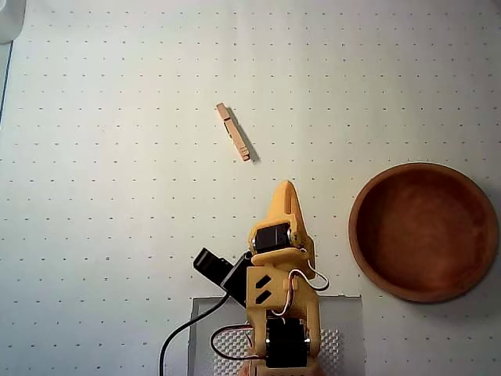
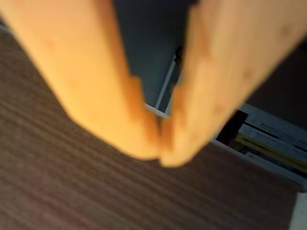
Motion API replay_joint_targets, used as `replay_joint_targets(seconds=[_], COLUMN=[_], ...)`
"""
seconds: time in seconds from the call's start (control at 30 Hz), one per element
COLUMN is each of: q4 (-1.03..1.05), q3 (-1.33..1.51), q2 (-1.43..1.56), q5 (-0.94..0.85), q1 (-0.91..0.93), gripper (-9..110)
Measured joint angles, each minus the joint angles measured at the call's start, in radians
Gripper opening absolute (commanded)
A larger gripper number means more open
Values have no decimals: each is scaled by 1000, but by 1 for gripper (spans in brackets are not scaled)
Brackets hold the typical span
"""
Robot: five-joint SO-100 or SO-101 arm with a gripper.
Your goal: Grasp a clothespin and put it in the bowl.
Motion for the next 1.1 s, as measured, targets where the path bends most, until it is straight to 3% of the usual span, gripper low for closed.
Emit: replay_joint_targets(seconds=[0.5, 0.87, 1.1], q4=[0, 6, 132], q3=[-607, -775, -896], q2=[-753, -1094, -1224], q5=[-224, -425, -604], q1=[-2, -2, -51], gripper=[-3, -3, -3])
